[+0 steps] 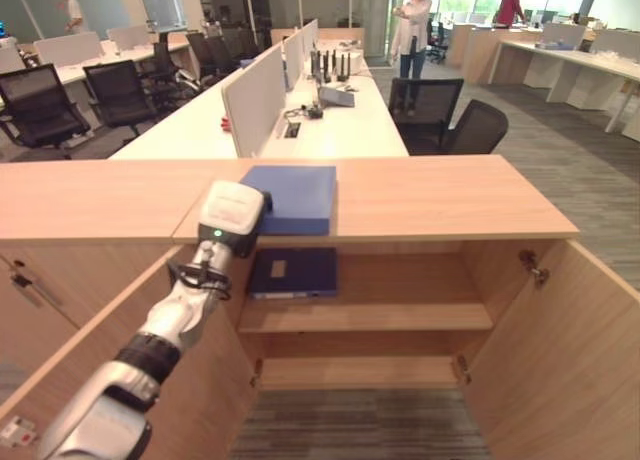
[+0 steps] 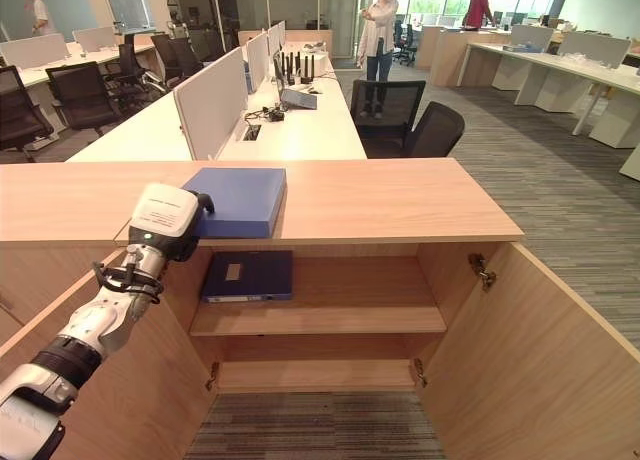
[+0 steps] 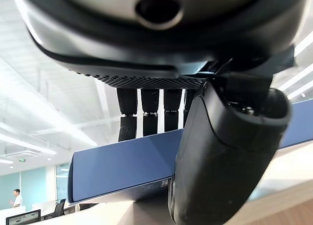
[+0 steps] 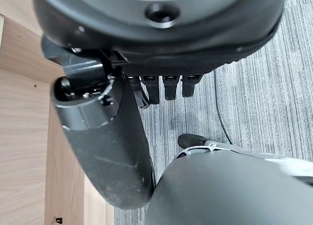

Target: Put the empty folder in the office cabinet

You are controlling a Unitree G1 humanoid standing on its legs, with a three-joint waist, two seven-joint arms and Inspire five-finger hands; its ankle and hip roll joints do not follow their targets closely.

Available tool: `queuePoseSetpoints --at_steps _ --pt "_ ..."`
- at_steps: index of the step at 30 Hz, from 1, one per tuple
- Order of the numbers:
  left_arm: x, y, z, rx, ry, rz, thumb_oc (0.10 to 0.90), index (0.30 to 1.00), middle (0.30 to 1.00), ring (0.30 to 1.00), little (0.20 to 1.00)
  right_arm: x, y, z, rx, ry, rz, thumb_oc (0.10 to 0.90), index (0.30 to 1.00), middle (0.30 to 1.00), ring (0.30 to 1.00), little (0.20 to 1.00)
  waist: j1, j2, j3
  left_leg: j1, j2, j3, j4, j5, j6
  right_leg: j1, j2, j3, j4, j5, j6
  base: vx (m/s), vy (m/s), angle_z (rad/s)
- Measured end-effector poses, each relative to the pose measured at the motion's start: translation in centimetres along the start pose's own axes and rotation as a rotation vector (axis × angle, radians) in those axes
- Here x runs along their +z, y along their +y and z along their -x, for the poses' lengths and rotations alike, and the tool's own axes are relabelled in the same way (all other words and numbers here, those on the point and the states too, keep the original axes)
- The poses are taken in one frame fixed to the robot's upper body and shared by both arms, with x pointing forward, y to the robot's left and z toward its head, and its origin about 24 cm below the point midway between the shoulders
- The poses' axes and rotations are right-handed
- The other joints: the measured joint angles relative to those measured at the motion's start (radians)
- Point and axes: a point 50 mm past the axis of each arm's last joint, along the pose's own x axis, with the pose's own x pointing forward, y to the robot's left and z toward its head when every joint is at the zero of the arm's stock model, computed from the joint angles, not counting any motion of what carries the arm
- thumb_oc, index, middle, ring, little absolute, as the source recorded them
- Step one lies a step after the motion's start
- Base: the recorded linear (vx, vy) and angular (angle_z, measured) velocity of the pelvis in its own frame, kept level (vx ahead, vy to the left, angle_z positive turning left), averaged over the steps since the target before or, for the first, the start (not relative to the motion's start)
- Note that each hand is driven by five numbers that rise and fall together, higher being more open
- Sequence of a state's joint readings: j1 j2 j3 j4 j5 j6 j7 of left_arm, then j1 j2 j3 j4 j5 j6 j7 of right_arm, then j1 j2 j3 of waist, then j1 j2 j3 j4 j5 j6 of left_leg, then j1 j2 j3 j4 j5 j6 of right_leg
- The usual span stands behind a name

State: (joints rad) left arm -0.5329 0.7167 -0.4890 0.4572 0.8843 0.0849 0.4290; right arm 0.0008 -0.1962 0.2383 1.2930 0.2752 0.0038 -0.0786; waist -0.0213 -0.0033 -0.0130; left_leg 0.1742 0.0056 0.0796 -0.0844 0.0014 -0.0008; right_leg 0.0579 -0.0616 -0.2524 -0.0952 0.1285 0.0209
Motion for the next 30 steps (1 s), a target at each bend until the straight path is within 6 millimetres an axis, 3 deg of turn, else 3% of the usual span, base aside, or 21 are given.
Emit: queuePoseSetpoints --at_steps 4,6,11,15,19,23,27,30 --pt "0.4 0.4 0.3 0.023 0.020 0.080 0.400 0.300 0.300 0.300 0.300 -0.1 0.0 0.0 -0.001 0.001 -0.001 0.800 0.900 0.900 0.900 0.900 0.000 -0.001 0.000 -0.001 0.000 0.000 0.000 0.000 0.000 -0.001 0.000 0.000 0.000 0.000 0.000 0.00 0.000 0.00" --pt "1.5 1.4 1.2 0.066 0.018 0.205 0.400 0.300 0.300 0.300 0.300 0.0 0.0 0.0 -0.006 0.001 -0.013 0.800 0.900 0.900 0.900 0.900 0.001 -0.004 0.002 -0.002 0.000 -0.001 0.000 -0.001 0.002 -0.002 0.000 -0.001 0.000 -0.001 0.000 0.00 0.000 0.00" --pt "6.4 4.6 4.4 0.149 -0.200 0.531 0.400 0.300 0.300 0.300 0.300 -0.8 0.0 0.1 -0.018 0.017 -0.031 0.800 0.900 0.900 0.900 0.900 0.028 -0.011 0.007 -0.002 -0.003 -0.006 0.000 -0.004 0.006 0.001 -0.003 -0.003 0.000 -0.007 0.008 0.00 -0.002 0.03" --pt "8.9 5.5 7.4 0.117 -0.303 0.815 0.400 0.300 0.300 0.300 0.300 -0.7 -0.1 0.1 -0.024 0.009 -0.054 0.800 0.900 0.900 0.900 0.900 0.034 -0.011 0.010 -0.002 -0.004 -0.007 0.000 -0.005 0.007 0.002 -0.005 -0.004 0.000 -0.009 0.010 0.00 0.000 0.00" --pt "9.1 5.1 8.3 0.070 -0.302 0.909 0.400 0.300 0.300 0.300 0.300 -0.8 -0.1 0.1 -0.025 0.003 -0.062 0.800 0.900 0.900 0.900 0.900 0.048 -0.011 0.023 -0.014 -0.002 -0.012 -0.001 -0.013 -0.003 -0.003 -0.004 -0.008 0.000 -0.008 0.009 -0.01 -0.003 0.02" --pt "8.1 4.5 9.4 0.032 -0.217 1.028 0.400 0.300 0.300 0.300 0.300 -0.9 -0.2 0.1 -0.027 0.004 -0.064 0.800 0.900 0.900 0.900 0.900 0.056 -0.010 0.036 -0.019 0.000 -0.028 -0.001 -0.013 -0.001 -0.003 -0.002 -0.021 0.000 -0.011 0.006 -0.03 -0.010 0.11" --pt "7.7 3.9 9.8 -0.023 -0.124 1.304 0.400 0.300 0.300 0.300 0.300 -0.9 -0.4 0.1 -0.031 0.007 -0.062 0.800 0.900 0.900 0.900 0.900 0.081 -0.007 0.054 -0.021 0.001 -0.038 0.000 -0.012 -0.001 0.000 -0.003 -0.033 0.000 -0.013 0.008 -0.01 -0.001 0.08" --pt "7.0 3.4 10.3 -0.066 -0.081 1.380 0.400 0.300 0.300 0.300 0.300 -0.7 -0.4 0.1 -0.030 0.005 -0.062 0.800 0.900 0.900 0.900 0.900 0.081 -0.004 0.057 -0.025 0.001 -0.045 0.000 -0.008 -0.003 0.000 -0.003 -0.039 0.000 -0.017 0.009 -0.01 0.005 0.07"
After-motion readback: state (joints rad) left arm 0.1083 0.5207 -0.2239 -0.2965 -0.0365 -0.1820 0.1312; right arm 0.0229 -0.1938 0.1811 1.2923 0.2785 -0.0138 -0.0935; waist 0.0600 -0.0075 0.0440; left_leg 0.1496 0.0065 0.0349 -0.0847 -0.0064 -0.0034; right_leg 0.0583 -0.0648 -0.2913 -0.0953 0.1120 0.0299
